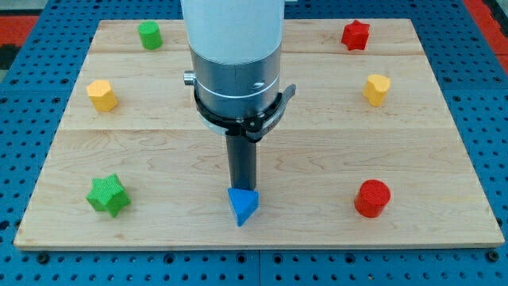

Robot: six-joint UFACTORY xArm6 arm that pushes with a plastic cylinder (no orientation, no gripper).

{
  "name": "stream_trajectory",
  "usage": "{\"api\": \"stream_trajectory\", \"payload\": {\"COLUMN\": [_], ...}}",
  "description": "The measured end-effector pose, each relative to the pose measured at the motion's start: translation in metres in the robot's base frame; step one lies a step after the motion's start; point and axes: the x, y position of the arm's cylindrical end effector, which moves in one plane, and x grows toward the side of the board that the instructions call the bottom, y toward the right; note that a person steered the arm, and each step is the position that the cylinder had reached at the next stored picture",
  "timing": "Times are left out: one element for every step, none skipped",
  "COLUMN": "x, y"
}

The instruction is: Push the yellow heart close to the yellow hexagon

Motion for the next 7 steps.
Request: {"api": "stream_trajectory", "payload": {"x": [-0.014,-0.042,-0.053,-0.055,-0.055,-0.055,-0.055], "y": [0.005,0.035,0.106,0.136,0.141,0.153,0.167]}}
